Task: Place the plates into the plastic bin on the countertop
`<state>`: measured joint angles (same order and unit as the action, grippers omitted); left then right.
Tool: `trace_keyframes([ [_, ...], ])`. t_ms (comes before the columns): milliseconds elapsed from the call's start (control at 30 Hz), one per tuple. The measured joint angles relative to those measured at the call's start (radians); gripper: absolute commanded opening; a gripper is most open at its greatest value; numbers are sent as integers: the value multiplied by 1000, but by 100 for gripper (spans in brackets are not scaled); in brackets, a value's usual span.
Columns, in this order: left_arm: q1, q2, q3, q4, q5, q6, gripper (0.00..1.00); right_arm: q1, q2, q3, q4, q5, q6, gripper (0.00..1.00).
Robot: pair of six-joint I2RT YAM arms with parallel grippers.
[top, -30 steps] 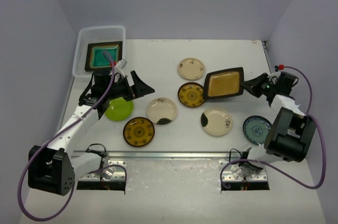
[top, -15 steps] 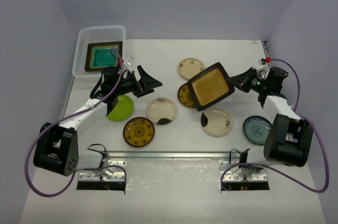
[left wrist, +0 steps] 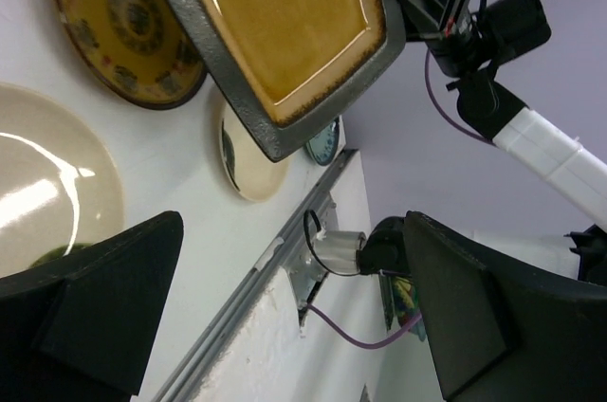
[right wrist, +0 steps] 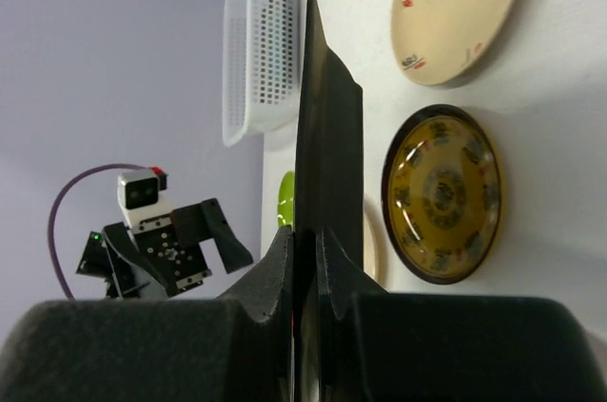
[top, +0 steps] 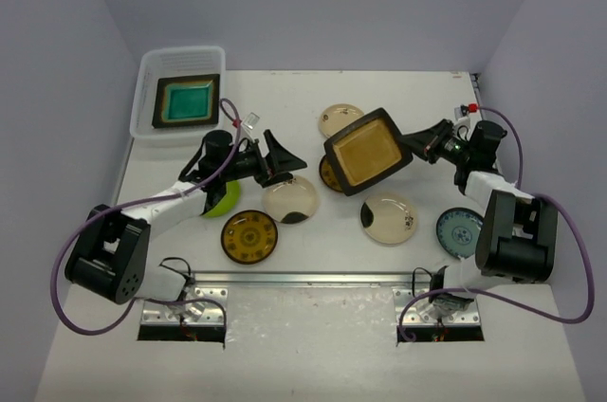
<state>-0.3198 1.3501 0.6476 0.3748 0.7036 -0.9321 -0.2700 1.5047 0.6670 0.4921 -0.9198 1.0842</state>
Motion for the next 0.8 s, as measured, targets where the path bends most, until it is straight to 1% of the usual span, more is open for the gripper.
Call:
trace_keyframes([
  [200, -107, 100, 1, 162, -8, -74, 100, 58, -3, -1, 114, -20, 99, 0],
  [267, -123, 131, 9, 193, -22, -94, 100, 74, -10, -1, 138, -26, 124, 0],
  [400, -137, 167, 26, 199, -70, -112, 100, 91, -25, -1, 167, -33, 164, 0],
  [500, -137, 185, 27, 209, -101, -119, 92, 106, -40, -1, 179, -33, 185, 0],
  [567, -137, 215, 40, 221, -109, -123, 90, 119, -55, -2, 185, -31, 196, 0],
  [667, -137, 290, 80, 253, -116, -132, 85, 146, -78, -3, 199, -31, 214, 0],
  [700, -137, 311, 87, 270, -116, -139, 79, 156, -83, -3, 208, -31, 221, 0],
  [767, -137, 343, 91, 307, -115, -155, 58, 173, -90, -3, 222, -32, 233, 0],
  [800, -137, 356, 91, 330, -113, -169, 34, 183, -92, -3, 226, -33, 238, 0],
])
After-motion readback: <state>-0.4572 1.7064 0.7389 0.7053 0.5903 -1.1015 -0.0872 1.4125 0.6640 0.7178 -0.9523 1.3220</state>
